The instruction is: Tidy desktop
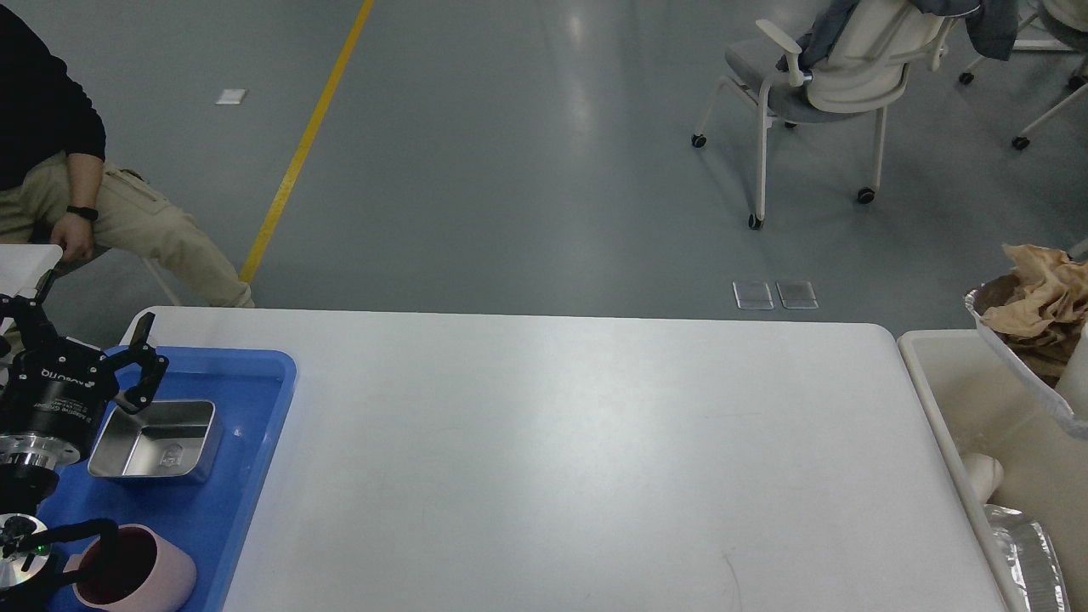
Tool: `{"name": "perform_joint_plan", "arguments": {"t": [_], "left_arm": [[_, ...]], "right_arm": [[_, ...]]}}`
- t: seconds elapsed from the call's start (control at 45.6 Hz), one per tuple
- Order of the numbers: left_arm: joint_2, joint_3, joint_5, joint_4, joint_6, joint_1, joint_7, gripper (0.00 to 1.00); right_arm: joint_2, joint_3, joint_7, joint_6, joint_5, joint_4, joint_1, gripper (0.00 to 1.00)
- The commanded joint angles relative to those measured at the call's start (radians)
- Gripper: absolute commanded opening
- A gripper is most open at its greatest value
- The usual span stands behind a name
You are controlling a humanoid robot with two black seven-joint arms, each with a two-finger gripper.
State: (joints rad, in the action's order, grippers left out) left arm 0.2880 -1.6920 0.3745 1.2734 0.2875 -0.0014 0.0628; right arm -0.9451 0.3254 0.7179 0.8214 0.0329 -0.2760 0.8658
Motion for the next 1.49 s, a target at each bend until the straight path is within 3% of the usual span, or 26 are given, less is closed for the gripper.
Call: {"name": "perform_joint_plan", "arguments": {"t": [0.0, 0.439, 0.549, 0.636, 0.746, 0.9, 1.273, 1.47], "left_arm": [[-0.003, 0.0, 0.0, 0.0, 0.007, 0.006, 0.002, 0.97], [-0.001, -0.001, 0.0, 0.0, 0.041, 0.046, 0.008, 0.97], [0.0, -0.001, 0.0, 0.001, 0.042, 0.054, 0.008, 0.97], [0.0, -0.003, 0.0, 0.0, 0.044, 0.055, 0.009, 0.97], [0.002, -0.003, 0.0, 0.0, 0.051, 0.055, 0.009, 0.97], [0.003, -0.003, 0.0, 0.0, 0.056, 0.055, 0.008, 0.97], [0.019, -0.003, 0.0, -0.003, 0.056, 0.052, 0.008, 0.97], [0.019, -0.003, 0.0, -0.025, 0.068, 0.052, 0.011, 0.97]], "right_arm": [[0.034, 0.0, -0.002, 0.002, -0.005, 0.064, -0.025, 0.0], [0.118, 0.0, -0.002, -0.001, -0.005, 0.218, -0.064, 0.0], [0.146, 0.003, -0.002, -0.007, -0.004, 0.279, -0.079, 0.3], [0.161, 0.004, -0.002, -0.018, -0.004, 0.307, -0.093, 0.62], [0.169, 0.004, -0.002, -0.031, -0.004, 0.31, -0.099, 0.7], [0.181, 0.004, 0.0, -0.031, -0.004, 0.308, -0.096, 1.0], [0.269, -0.005, 0.0, -0.03, -0.001, 0.308, -0.096, 1.0], [0.356, -0.005, -0.009, -0.03, -0.002, 0.304, 0.025, 1.0]]}}
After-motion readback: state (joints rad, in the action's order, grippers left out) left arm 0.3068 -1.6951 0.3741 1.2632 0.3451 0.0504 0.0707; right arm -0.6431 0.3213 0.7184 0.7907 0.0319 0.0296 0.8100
